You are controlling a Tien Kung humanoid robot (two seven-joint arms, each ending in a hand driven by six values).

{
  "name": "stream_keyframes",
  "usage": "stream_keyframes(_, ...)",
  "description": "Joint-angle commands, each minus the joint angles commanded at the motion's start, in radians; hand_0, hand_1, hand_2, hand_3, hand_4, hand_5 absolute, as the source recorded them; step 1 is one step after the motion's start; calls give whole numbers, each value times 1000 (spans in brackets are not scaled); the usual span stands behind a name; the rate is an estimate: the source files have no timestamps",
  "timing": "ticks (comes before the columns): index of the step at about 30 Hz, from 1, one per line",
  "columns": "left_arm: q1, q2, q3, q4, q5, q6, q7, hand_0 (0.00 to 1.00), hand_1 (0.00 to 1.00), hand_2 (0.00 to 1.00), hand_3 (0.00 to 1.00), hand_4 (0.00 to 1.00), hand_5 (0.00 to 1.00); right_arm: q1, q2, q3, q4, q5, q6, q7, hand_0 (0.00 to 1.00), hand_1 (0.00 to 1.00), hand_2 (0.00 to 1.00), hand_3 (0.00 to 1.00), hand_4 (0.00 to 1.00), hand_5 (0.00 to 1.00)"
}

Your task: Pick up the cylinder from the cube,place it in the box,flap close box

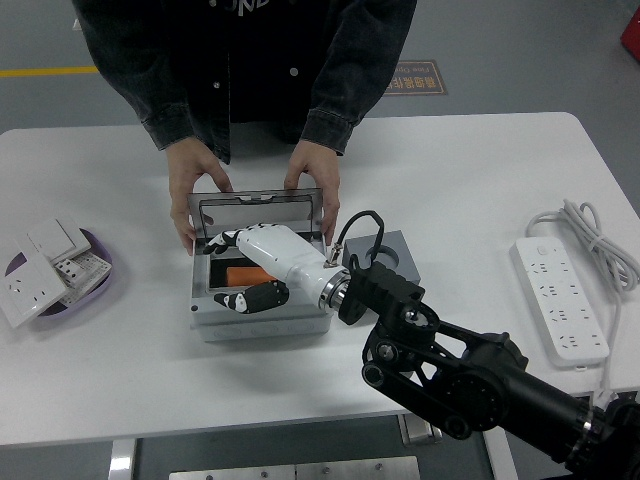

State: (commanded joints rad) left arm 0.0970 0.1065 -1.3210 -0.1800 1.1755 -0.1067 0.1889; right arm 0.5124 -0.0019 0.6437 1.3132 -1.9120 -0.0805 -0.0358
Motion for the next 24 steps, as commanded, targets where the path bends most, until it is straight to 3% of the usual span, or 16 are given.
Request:
stream_keyframes(5, 0, -1, 9, 0, -7, 0, -3, 637, 670, 655, 701, 752, 318, 27, -31, 25, 81, 173, -14, 56, 845, 709, 730, 758, 852, 324)
stream_keyframes(8, 0, 0, 7, 0, -5, 0, -2, 636, 670, 657, 700, 751, 318, 70, -52, 42, 93, 261, -21, 65, 833, 697, 724, 754, 868, 347)
stream_keyframes(19, -7, 8, 2, 0, 5, -1, 0, 636, 670, 657, 699, 750, 317, 280, -108, -10, -139, 475, -23, 63, 826, 689, 718, 746, 868, 354)
stream_keyframes(21, -8, 9, 1, 0, 6, 0, 1, 636, 670, 657, 699, 750, 316, 296, -120, -34, -182, 487, -21, 58, 810, 681, 707, 737, 867, 358)
stream_keyframes(24, -8, 10, -2, 0, 6, 0, 1, 636, 670, 657, 699, 750, 316, 297, -145, -69, -187, 484, -17, 44, 810, 681, 707, 737, 867, 358)
